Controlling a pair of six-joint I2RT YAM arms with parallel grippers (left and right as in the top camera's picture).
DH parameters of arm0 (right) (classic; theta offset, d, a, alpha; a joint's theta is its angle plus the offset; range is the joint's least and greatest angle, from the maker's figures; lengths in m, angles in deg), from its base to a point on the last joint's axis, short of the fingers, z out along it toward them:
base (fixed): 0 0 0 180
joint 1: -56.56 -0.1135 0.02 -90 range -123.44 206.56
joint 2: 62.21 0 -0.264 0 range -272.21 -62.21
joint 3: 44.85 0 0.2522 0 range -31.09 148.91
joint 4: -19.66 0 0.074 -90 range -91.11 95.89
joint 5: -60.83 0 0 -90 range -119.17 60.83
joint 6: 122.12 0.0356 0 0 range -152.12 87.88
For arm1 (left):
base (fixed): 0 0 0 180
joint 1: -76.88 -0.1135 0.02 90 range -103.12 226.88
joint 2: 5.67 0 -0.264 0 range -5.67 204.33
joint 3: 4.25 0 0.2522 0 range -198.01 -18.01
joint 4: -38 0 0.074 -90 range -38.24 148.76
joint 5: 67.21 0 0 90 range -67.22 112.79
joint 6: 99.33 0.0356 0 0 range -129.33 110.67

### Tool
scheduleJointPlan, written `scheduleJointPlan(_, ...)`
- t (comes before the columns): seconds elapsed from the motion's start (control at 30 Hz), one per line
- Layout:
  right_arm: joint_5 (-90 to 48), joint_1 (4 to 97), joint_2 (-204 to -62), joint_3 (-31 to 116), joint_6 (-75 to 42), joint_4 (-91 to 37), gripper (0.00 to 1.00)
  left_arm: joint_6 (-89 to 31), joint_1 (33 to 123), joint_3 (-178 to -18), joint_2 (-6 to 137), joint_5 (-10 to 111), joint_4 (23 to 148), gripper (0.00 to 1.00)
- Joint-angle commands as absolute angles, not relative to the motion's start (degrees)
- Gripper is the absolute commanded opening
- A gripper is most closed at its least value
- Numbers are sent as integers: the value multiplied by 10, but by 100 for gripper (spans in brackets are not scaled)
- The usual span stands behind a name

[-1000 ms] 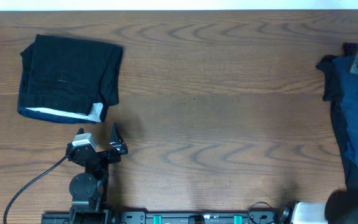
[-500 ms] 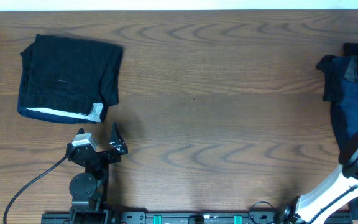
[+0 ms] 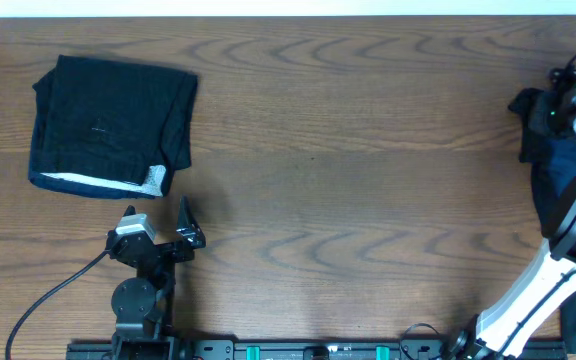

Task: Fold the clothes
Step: 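Reach the right gripper to the clothes pile at right, then grasp the blue denim shorts waistband with the right gripper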

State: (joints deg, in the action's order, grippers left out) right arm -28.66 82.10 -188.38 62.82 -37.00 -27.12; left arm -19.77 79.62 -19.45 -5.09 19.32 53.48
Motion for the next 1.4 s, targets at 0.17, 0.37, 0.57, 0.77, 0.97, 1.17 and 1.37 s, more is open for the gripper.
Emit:
scheduleJointPlan(0.17,-272,792,-1952,632,-373,-267,3,-190,799,-182,-54,176,556,98)
scheduleJointPlan(0.37,-275,779,-1969,632,-374,-276,3,-190,799,-182,-54,176,556,98)
scheduleJointPlan(0.57,-276,772,-1911,648,-374,-275,11,-190,799,-182,-54,176,556,98)
scheduleJointPlan(0.77,-277,770,-1835,656,-384,-267,32,-190,799,-182,-54,176,556,98)
scheduleJointPlan(0.97,-322,770,-1782,656,-402,-262,34,-190,799,-182,-54,176,556,98)
scheduleJointPlan(1.17,-371,771,-1795,655,-451,-269,36,-190,799,-182,-54,176,556,98)
scheduleJointPlan(1.37,-395,773,-1829,655,-451,-258,43,-190,799,-182,-54,176,556,98)
